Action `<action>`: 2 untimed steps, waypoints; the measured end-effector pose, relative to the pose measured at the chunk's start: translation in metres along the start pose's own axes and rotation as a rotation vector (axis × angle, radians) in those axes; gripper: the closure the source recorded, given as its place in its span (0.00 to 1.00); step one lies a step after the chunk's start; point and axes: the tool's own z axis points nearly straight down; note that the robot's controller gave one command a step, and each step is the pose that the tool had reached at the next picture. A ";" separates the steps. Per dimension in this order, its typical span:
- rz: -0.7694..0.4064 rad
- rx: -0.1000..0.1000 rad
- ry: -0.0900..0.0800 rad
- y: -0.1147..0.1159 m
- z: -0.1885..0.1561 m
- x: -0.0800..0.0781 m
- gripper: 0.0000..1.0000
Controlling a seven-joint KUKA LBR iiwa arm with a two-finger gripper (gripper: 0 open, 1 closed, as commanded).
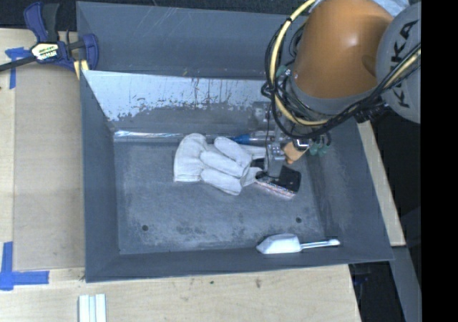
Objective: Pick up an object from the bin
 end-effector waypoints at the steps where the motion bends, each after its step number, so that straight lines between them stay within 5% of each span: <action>1: 0.001 0.000 -0.008 0.000 -0.005 -0.001 0.00; 2: -0.019 0.000 -0.015 -0.027 0.049 -0.011 0.00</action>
Offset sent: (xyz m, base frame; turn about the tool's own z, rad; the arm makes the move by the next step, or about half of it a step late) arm 0.0143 -0.0462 -0.0916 -0.0309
